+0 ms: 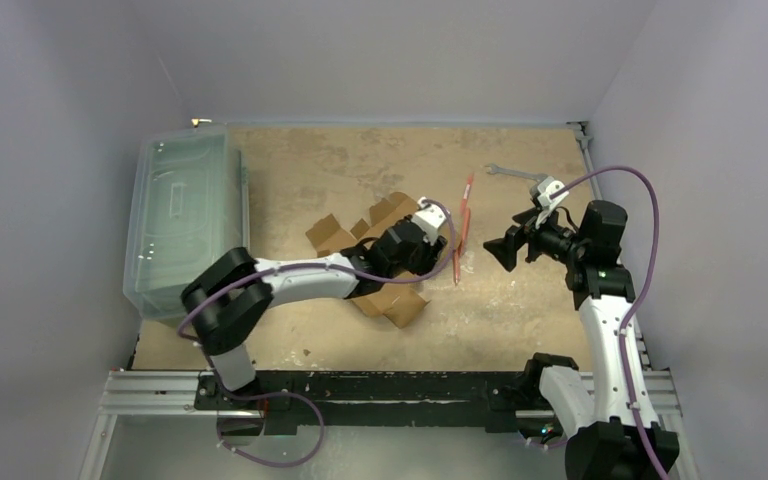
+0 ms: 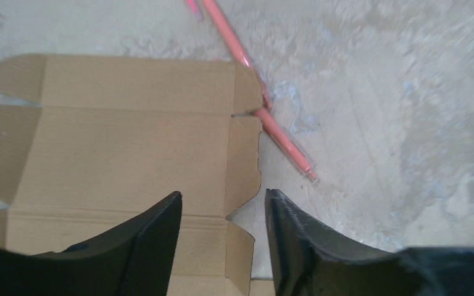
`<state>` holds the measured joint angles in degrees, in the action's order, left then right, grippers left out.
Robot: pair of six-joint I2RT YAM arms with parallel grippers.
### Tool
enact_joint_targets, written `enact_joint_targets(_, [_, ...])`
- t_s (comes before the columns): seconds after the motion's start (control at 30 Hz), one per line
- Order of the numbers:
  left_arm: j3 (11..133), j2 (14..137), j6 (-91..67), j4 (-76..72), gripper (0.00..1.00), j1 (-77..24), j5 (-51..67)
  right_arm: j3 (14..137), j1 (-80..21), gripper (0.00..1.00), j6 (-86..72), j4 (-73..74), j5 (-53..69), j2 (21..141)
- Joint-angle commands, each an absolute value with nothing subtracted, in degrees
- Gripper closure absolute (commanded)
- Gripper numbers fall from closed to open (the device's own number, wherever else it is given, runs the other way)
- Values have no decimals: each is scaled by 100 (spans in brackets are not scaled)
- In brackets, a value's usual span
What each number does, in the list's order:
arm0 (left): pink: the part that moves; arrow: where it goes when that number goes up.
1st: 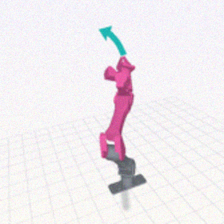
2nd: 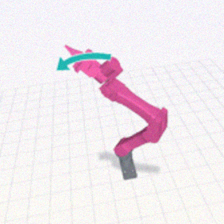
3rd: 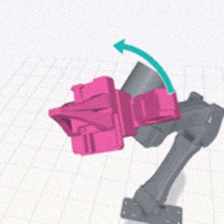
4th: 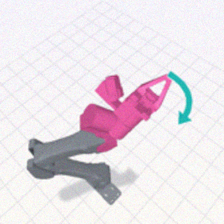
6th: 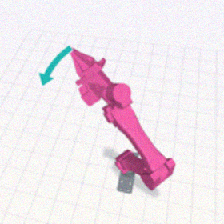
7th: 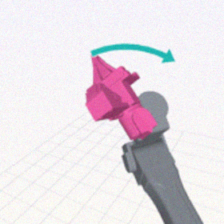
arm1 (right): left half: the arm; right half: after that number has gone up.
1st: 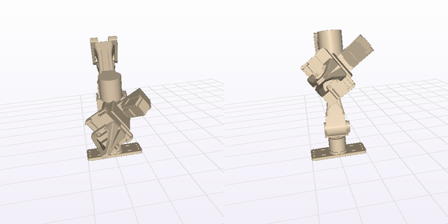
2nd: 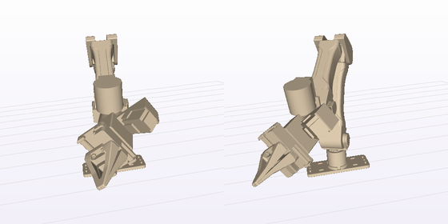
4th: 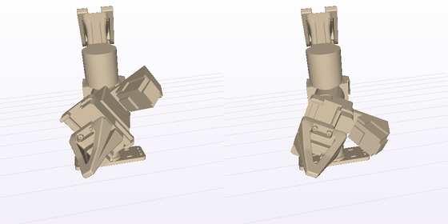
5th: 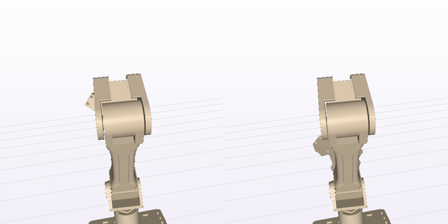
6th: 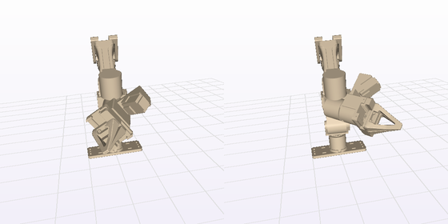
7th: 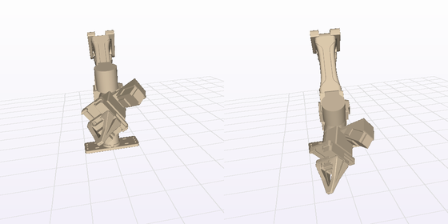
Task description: Fold the paper box
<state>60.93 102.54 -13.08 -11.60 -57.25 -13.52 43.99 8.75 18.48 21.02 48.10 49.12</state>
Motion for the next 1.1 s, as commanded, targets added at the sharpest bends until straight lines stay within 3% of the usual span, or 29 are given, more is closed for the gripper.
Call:
enact_joint_targets(0.0, [5766, 9055, -1681, -1167, 45, -5216, -906, 4360, 905, 1, 1845, 1943, 4738, 4904])
enact_joint_targets(0.17, [4916, 7988, -2323, -1221, 40, -4038, 365, 4351, 904, 1, 1853, 1942, 4747, 4878])
enact_joint_targets(0.27, [4408, 7491, -2704, -1134, 38, -3606, 511, 4317, 905, 1, 1862, 1918, 4752, 4852])
enact_joint_targets(0.43, [4044, 7079, -3331, -744, 36, -3524, -43, 4266, 905, 1, 1935, 1916, 4843, 4826])
enact_joint_targets(0.57, [4149, 7091, -4124, 389, 37, -3522, -767, 4213, 907, 1, 2036, 1909, 4912, 4790])
enact_joint_targets(0.87, [4149, 7039, -5415, 1495, 40, -3524, -1125, 4197, 905, 1, 2062, 1908, 4986, 4781])
enact_joint_targets(1.07, [3943, 6843, -5926, 1678, 32, -3520, -1431, 4190, 905, 1, 2076, 1894, 4974, 4790])
